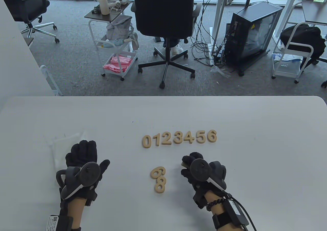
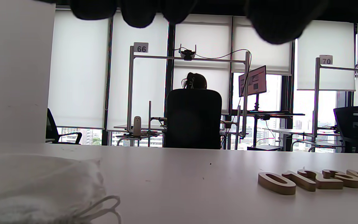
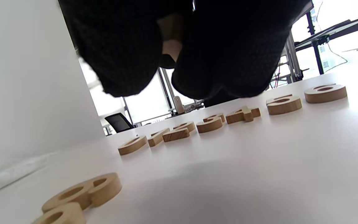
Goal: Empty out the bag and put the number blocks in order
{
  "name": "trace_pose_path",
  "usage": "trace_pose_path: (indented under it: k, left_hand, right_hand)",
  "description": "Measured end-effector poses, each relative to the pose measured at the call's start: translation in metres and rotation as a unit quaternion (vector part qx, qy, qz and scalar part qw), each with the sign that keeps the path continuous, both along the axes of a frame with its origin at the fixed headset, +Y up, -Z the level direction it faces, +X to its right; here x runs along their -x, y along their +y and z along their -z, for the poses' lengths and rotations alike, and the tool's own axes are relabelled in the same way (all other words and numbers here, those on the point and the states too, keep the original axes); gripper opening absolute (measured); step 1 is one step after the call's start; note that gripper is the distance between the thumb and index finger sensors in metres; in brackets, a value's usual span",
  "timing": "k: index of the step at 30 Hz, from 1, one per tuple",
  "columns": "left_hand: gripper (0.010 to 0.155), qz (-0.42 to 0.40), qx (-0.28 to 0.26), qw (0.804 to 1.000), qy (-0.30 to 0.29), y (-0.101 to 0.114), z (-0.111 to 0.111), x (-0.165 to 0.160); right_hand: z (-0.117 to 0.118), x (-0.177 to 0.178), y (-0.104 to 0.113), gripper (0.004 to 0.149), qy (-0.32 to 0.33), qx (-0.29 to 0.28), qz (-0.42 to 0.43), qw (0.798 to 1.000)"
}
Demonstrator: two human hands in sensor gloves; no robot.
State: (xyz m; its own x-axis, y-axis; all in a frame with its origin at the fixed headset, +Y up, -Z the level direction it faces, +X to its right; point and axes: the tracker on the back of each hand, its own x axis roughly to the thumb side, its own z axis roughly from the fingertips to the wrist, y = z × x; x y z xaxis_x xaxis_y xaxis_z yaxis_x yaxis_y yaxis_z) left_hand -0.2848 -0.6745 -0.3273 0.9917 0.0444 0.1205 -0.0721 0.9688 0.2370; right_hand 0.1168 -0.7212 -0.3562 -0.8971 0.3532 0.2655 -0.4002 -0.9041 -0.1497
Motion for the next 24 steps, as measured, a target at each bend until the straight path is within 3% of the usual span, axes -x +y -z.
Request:
trace_pose_path:
  k: [7, 13, 18, 24]
  left_hand:
    - [0.087, 0.001, -0.005, 1.000, -0.002, 0.000, 0.000, 0.000]
    - [0.087, 0.001, -0.007, 1.000, -0.001, 0.001, 0.000, 0.000]
    - [0.087, 0.002, -0.010, 1.000, 0.002, 0.001, -0.001, 0.001]
    - [0.087, 0.005, -0.013, 1.000, 0.006, 0.002, -0.001, 0.002]
  right_hand:
    - [-0.008, -0.033, 0.025, 0.046, -0.011, -0.067, 0.070, 0.995]
    - [-0.011, -0.064, 0.035, 0.050, -0.016, -0.049, 0.156, 0.986]
    - [-0.009, -0.089, 0.044, 0.052, -0.061, -0.073, 0.176, 0.980]
    - [0.013, -0.123, 0.041, 0.045, -0.104, -0.050, 0.189, 0.975]
